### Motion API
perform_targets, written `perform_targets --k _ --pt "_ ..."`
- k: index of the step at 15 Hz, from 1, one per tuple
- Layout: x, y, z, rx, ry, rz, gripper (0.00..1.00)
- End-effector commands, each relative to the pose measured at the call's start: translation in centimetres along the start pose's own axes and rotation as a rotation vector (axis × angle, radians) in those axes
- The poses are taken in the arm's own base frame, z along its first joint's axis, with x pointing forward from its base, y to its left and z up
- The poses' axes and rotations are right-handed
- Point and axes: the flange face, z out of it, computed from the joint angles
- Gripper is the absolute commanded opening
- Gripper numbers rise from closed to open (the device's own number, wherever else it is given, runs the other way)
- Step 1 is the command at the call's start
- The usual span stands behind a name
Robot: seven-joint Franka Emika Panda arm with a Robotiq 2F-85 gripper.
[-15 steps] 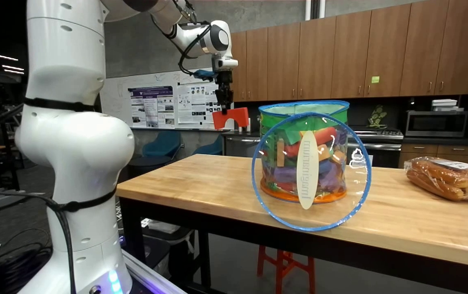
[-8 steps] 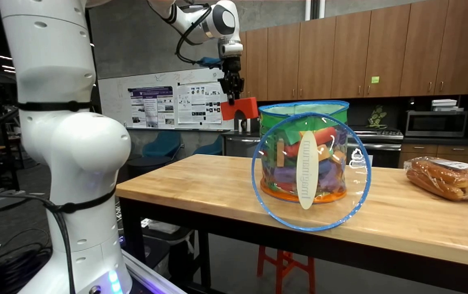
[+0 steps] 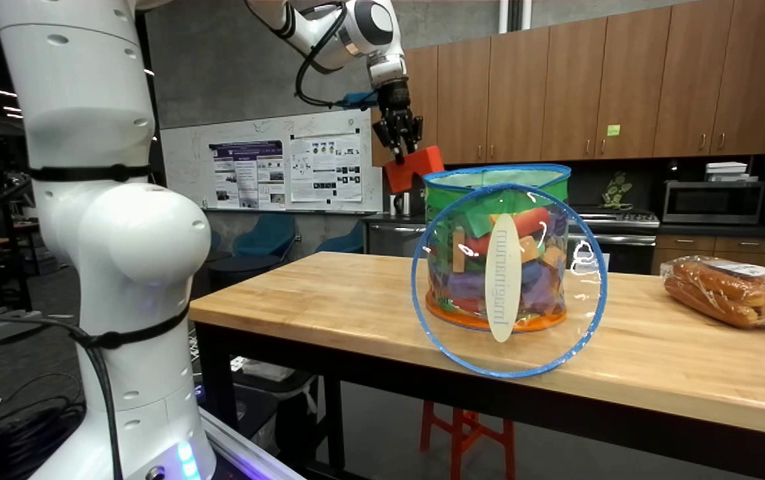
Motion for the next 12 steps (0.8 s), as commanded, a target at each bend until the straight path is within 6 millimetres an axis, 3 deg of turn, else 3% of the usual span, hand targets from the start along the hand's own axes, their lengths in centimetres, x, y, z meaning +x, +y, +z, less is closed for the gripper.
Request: perform_targets --k 1,8,12 --pt "2.4 0.1 -1.9 0.04 0.038 0.066 0.14" --pt "6.4 0.4 -6.4 0.112 -0.001 0.152 0.14" --pt "8.5 0.4 -5.7 0.09 0.012 0.216 0.14"
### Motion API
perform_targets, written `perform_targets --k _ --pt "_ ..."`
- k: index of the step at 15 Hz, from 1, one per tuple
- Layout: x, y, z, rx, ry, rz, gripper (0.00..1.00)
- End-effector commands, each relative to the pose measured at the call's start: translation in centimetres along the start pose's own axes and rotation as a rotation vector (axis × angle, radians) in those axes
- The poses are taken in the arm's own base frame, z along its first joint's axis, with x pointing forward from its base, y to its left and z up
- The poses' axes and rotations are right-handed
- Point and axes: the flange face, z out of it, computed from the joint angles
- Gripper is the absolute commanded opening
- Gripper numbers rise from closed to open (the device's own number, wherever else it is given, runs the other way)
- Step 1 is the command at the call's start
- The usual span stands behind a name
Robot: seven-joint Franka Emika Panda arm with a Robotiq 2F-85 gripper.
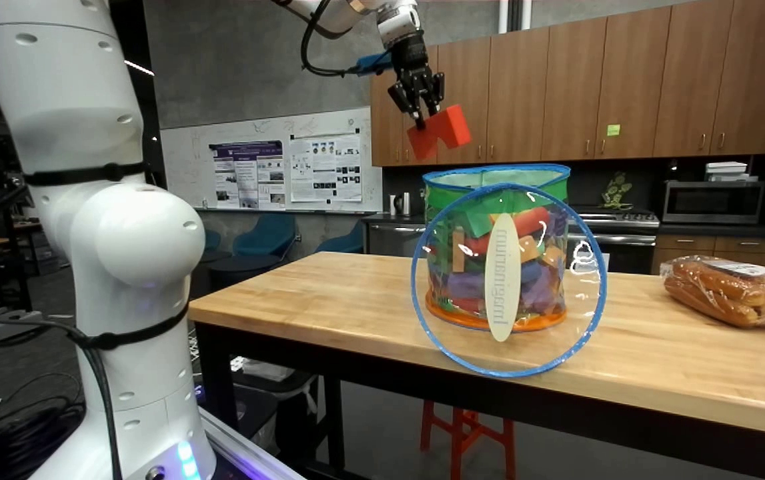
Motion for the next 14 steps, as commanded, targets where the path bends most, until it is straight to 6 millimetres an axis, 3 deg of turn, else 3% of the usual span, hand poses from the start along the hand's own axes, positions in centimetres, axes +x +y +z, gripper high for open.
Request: perform_targets --k 1,6,14 --pt "1.8 0.1 0.7 -0.03 0.014 0.07 0.14" --pt "4.2 0.0 3.0 -0.105 0.048 0.139 0.14" --pt "7.3 0.0 4.7 -0.229 -0.031 0.327 0.14"
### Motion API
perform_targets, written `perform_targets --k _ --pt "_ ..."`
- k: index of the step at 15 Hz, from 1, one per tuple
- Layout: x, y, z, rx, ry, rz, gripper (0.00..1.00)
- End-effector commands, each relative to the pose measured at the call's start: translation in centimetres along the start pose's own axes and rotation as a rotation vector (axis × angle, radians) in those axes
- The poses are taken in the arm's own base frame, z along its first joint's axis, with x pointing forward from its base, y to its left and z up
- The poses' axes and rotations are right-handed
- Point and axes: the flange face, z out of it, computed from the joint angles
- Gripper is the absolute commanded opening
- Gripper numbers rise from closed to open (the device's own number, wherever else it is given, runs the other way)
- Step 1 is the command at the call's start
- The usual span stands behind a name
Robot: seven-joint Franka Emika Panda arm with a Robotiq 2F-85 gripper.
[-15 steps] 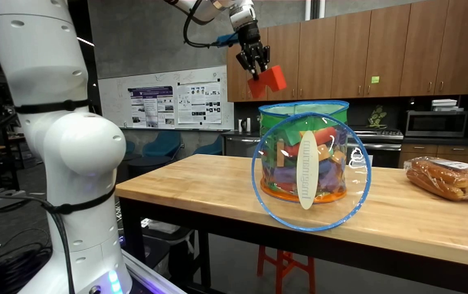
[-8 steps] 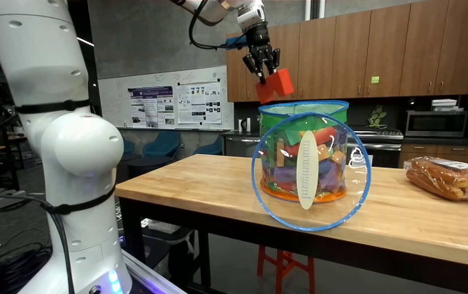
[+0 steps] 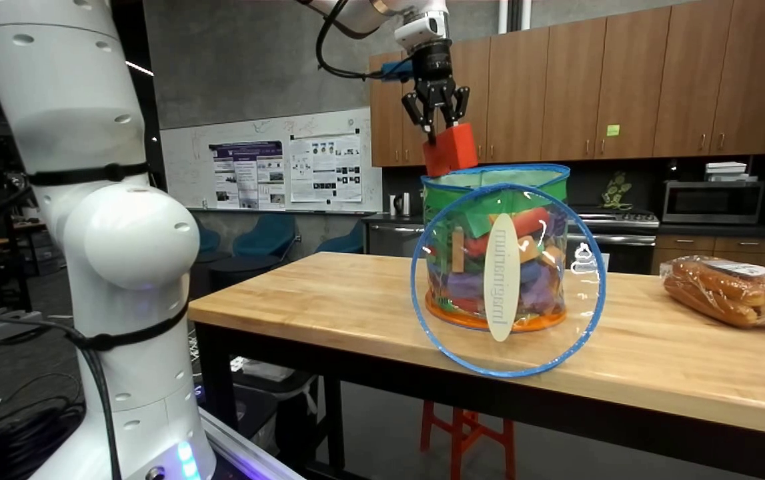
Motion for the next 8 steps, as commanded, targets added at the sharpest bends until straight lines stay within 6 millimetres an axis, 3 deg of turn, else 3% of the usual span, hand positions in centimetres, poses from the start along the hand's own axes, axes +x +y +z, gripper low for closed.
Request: perform_targets --k 1,8 --pt "1.0 -0.5 0.3 -0.061 -0.061 0.102 0.14" --pt "2.6 -1.5 -1.7 -0.009 -0.079 0.181 0.14"
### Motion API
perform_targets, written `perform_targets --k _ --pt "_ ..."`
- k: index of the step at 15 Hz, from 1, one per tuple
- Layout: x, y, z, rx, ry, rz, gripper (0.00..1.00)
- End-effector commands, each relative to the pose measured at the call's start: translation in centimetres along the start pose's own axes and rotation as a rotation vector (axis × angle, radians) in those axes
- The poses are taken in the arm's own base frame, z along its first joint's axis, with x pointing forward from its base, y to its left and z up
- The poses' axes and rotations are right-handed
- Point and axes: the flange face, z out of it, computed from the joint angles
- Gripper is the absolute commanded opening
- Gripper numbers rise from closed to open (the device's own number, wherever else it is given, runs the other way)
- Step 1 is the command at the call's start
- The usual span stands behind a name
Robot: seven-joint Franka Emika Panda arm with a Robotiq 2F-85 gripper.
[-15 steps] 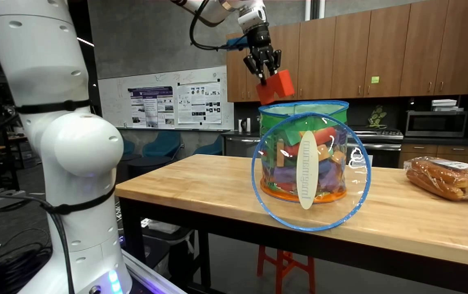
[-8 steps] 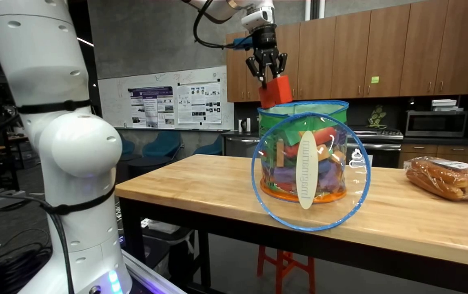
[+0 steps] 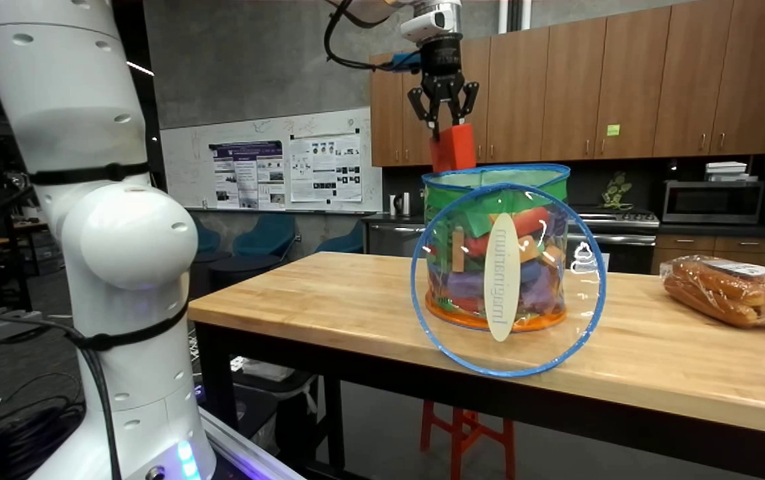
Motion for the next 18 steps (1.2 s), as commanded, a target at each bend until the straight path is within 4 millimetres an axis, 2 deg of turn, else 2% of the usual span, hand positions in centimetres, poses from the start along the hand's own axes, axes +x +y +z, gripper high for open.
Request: perform_targets --k 1,7,10,17,18 --pt "0.5 -0.6 -1.2 0.012 -0.009 0.061 0.14" --pt "-1.1 -1.4 0.4 -0.016 0.032 0.057 0.14" --pt "-2.4 -1.7 2.2 -0.038 0.076 0.055 0.14" --pt "-3.9 -1.7 5.9 -0.142 0.196 0.103 0.14" --pt "-4.2 -1.7 6.2 -0.154 0.197 0.103 0.25"
